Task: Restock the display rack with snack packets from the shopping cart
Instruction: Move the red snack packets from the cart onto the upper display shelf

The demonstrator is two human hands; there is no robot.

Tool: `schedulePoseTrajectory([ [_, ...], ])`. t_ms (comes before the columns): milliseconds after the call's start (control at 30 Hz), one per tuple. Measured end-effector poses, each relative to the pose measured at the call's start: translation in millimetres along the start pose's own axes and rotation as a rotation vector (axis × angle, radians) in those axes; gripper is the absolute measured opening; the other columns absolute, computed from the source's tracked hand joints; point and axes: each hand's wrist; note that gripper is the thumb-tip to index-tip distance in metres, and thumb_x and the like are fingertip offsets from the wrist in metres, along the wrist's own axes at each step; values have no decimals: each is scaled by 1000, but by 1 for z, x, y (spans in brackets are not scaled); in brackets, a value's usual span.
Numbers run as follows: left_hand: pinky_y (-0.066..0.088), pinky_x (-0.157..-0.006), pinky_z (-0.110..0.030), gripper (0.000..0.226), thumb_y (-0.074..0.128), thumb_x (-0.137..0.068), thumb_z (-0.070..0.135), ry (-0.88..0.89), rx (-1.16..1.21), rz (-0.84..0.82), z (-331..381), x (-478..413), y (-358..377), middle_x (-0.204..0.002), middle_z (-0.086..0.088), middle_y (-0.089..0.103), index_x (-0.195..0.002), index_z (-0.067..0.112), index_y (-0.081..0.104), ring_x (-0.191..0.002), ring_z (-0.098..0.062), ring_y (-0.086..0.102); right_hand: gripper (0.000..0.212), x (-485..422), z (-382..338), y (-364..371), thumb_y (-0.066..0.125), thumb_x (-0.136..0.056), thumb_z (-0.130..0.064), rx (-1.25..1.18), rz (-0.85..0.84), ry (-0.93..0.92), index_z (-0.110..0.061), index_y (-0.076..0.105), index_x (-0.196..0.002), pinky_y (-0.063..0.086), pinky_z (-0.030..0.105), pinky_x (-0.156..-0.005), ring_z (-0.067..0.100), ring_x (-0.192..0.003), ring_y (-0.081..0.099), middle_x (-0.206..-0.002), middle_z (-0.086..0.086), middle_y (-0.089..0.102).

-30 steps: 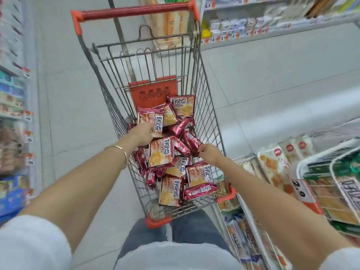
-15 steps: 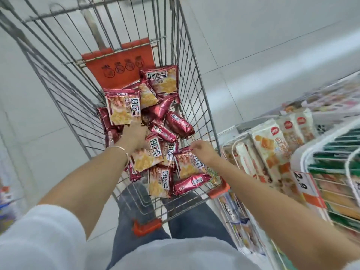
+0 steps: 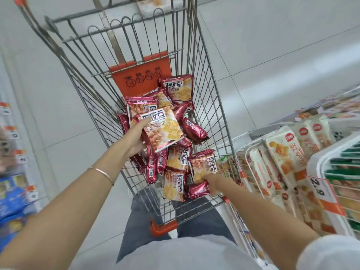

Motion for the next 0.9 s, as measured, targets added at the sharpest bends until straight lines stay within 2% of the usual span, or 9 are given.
schedulePoseTrajectory([
  [67, 29, -115, -52, 75, 52, -87, 72, 33, -24, 34, -2, 2, -3, -140, -1, 53, -146, 30, 35, -130, -22, 49, 83, 9, -5, -5, 74, -78, -2, -125, 88, -44, -17, 32, -148, 52, 38, -99, 30, -118, 58, -136, 12, 56],
  [167, 18, -117, -62, 122, 52, -50, 101, 52, -117, 48, -1, 5, -13, -159, -5, 34, -152, 37, 32, -145, -29, 33, 58, 36, -9, -45, 71, -86, -22, -405, 219, -165, -10, 47, -137, 48, 38, -101, 26, -113, 60, -124, 9, 62],
  [267, 27, -112, -64, 125, 51, -44, 104, 50, -159, 110, -15, -32, -51, -155, -5, 41, -148, 34, 40, -142, -31, 39, 66, 69, -8, -86, 66, -93, -29, -690, 216, -222, -8, 36, -148, 32, 43, -115, 30, -135, 45, -144, 10, 48],
  [367, 28, -111, -65, 130, 49, -45, 104, 47, -221, 161, -13, -28, -50, -157, -5, 38, -151, 30, 36, -143, -32, 37, 86, 76, 1, -114, 70, -88, -39, -954, 31, -285, -9, 23, -154, 34, 36, -109, 29, -143, 36, -153, 6, 39],
  [467, 11, -117, -64, 127, 41, -56, 101, 54, -309, 165, 5, 27, -3, -166, -4, 14, -158, 31, 16, -152, -30, 15, 101, 75, -2, -133, 77, -71, -61, -994, -58, -413, -17, 33, -151, 30, 49, -117, 28, -142, 37, -152, 6, 43],
  [567, 2, -116, -63, 107, 25, -74, 94, 12, -374, 100, 11, 44, 29, -167, -1, -8, -158, 35, -4, -153, -28, -3, 89, 78, -25, -142, 72, -73, -67, -1132, 11, -421, -23, 43, -145, 32, 53, -115, 27, -134, 49, -144, 4, 55],
  [667, 15, -118, -62, 111, 18, -74, 93, -33, -288, 82, 11, 43, 42, -160, -19, 26, -159, 23, 13, -147, -35, 29, 97, 49, -37, -141, 65, -65, -84, -1221, 113, -405, -29, 47, -142, 25, 57, -117, 27, -140, 42, -150, 1, 48],
  [733, 38, -111, -53, 124, 27, -63, 97, -36, -239, 24, 12, 49, 44, -123, -26, 65, -144, 5, 44, -114, -33, 65, 97, 12, -32, -138, 63, -55, -93, -1278, 125, -421, -29, 53, -128, 27, 53, -111, 30, -135, 44, -149, 3, 49],
  [900, 52, -100, -47, 88, 74, -65, 66, -17, -548, -85, 28, 80, 51, -105, -19, 74, -122, 0, 57, -98, -32, 71, 76, 106, -62, -147, 53, -82, -78, -1326, 229, -403, -17, 59, -127, 46, 51, -103, 31, -115, 63, -127, 11, 66],
])
Point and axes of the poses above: each hand's wrist, its own x-axis away from the middle knuckle, its own y-axis out of the palm, z = x × y
